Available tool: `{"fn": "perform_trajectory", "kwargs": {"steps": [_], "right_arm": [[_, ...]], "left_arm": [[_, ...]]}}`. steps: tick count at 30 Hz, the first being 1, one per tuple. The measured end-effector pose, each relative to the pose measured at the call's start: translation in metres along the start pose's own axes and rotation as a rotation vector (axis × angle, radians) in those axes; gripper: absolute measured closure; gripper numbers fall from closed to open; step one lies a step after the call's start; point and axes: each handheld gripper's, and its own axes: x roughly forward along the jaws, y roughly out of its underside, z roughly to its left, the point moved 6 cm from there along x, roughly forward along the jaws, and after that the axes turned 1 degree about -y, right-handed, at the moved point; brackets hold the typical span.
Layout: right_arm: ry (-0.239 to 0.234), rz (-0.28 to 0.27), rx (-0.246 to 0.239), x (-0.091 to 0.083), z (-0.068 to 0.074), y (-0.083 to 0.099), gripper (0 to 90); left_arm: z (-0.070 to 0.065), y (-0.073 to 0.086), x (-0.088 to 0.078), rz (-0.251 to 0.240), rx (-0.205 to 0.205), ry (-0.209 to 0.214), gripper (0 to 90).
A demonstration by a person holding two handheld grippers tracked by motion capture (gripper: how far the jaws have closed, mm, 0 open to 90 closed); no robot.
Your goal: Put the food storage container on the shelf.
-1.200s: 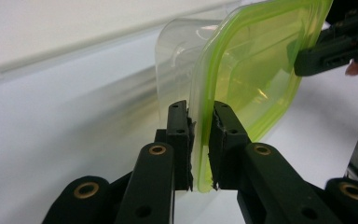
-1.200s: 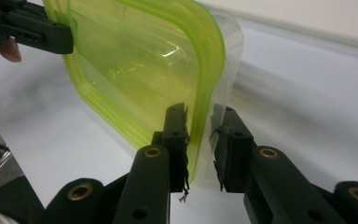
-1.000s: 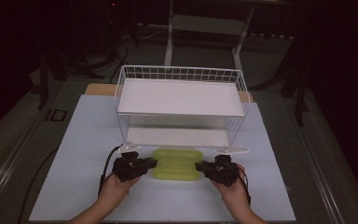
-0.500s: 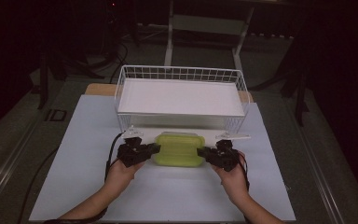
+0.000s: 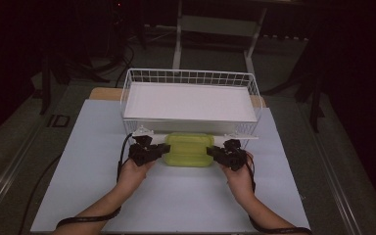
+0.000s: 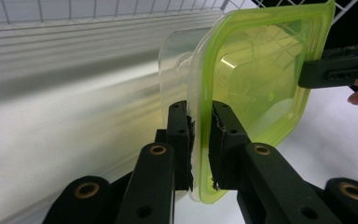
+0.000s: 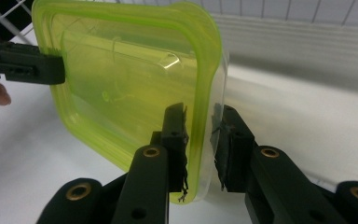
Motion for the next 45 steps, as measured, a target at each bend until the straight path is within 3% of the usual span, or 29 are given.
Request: {"fn": "perform_trajectory", "kwargs": {"steps": [10,14,15,17,19,23,24,28,30,32,33,35,36,37,38,40,41,45], "right_arm": [[0.070,-0.026,-0.034,0.017,-0.010,-0.006,75.0],[0.062,-0.024,-0.017,0.018,-0.011,-0.007,75.2],[0.079,-0.028,-0.033,0.018,-0.011,-0.008,74.3],[0.082,-0.030,-0.036,0.019,-0.011,-0.008,73.9],[0.096,-0.042,-0.035,0.021,-0.012,-0.010,72.7],[0.136,-0.055,-0.042,0.029,-0.013,-0.011,64.8],[0.146,-0.058,-0.041,0.031,-0.014,-0.011,64.3],[0.155,-0.071,-0.019,0.034,-0.015,-0.011,63.1],[0.163,-0.079,-0.012,0.035,-0.015,-0.011,60.9],[0.190,-0.082,-0.036,0.036,-0.016,-0.011,60.7],[0.192,-0.082,-0.040,0.037,-0.016,-0.011,60.5],[0.189,-0.086,-0.028,0.038,-0.018,-0.011,59.4],[0.193,-0.086,-0.030,0.038,-0.019,-0.012,58.1],[0.198,-0.085,-0.031,0.038,-0.020,-0.012,57.3],[0.195,-0.076,-0.027,0.040,-0.020,-0.011,54.1],[0.189,-0.080,-0.021,0.041,-0.018,-0.011,53.7],[0.188,-0.078,-0.025,0.041,-0.017,-0.012,51.9],[0.188,-0.087,-0.056,0.040,-0.011,-0.013,48.5]], "left_arm": [[0.009,-0.005,0.011,-0.007,-0.044,-0.011,79.8],[0.010,-0.006,0.013,-0.014,-0.049,-0.011,79.4],[0.011,-0.007,0.014,-0.021,-0.016,-0.023,78.4],[0.011,-0.007,0.015,-0.027,-0.012,-0.027,77.8],[0.012,-0.006,0.017,-0.047,0.030,-0.042,74.5],[0.015,-0.006,0.022,-0.079,0.064,-0.086,68.8],[0.016,-0.006,0.023,-0.089,0.049,-0.085,67.6],[0.019,-0.006,0.028,-0.113,0.112,-0.122,62.1],[0.018,-0.007,0.031,-0.123,0.124,-0.151,59.1],[0.022,-0.008,0.033,-0.123,0.114,-0.135,57.8],[0.022,-0.008,0.034,-0.125,0.071,-0.125,57.7],[0.024,-0.009,0.035,-0.127,0.072,-0.117,57.7],[0.025,-0.009,0.035,-0.127,0.075,-0.141,56.8],[0.025,-0.008,0.037,-0.122,0.095,-0.168,47.9],[0.025,-0.009,0.037,-0.129,0.110,-0.161,47.7],[0.025,-0.008,0.037,-0.130,0.100,-0.165,46.7],[0.025,-0.009,0.037,-0.130,0.116,-0.167,46.5],[0.022,-0.009,0.032,-0.151,0.113,-0.160,45.4]]}}
